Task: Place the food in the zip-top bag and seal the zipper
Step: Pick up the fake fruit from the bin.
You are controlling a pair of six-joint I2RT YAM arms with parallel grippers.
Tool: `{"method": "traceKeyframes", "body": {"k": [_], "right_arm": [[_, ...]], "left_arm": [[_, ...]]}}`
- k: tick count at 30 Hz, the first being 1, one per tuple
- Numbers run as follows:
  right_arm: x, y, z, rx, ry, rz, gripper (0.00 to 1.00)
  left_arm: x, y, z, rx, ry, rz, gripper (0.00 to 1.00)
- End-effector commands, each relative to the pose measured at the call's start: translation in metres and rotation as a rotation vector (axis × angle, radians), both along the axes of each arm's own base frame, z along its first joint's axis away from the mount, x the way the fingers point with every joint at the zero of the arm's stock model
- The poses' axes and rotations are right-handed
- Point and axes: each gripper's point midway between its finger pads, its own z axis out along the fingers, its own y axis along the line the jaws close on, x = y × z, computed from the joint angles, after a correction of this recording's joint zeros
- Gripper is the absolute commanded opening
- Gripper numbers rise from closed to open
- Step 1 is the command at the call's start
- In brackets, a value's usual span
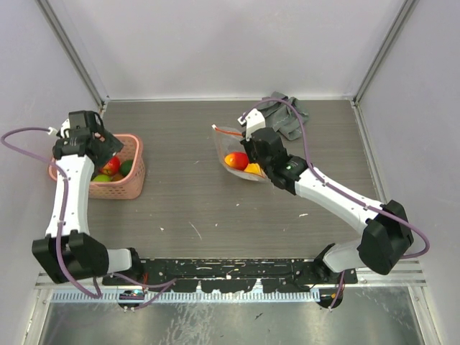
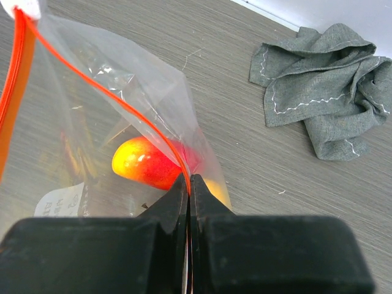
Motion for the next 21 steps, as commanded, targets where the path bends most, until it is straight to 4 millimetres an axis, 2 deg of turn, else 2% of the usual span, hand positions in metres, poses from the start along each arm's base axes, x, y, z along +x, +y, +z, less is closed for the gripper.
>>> {"method": "traceKeyframes", "body": {"k": [1,7,11,14,21], "right_arm": [[0.004,-0.003,0.032,0.050,-0.095,-0.015,0.01],[0.004,-0.005,0.032,0.048,-0.098,-0.018,0.01],[0.004,-0.006,0.031,0.046,-0.098,-0.018,0.01],[0.004,-0.005,0.031,0.048,-0.098,-0.016,0.01],[0.005,-0.004,0.027,0.039,-0.093,-0.014,0.01]], "left_arm": [[0.006,0.019,-0.018,-0.013,0.057,0.152,0.98],[0.012,0.041,-0.045,-0.073,0.135,0.261,0.98],[0.027,0.055,-0.062,-0.120,0.151,0.292,1.00],[0.039,0.064,-0.071,-0.126,0.143,0.315,0.97],[0.063,0.071,-0.087,-0.128,0.114,0.317,0.92]]}}
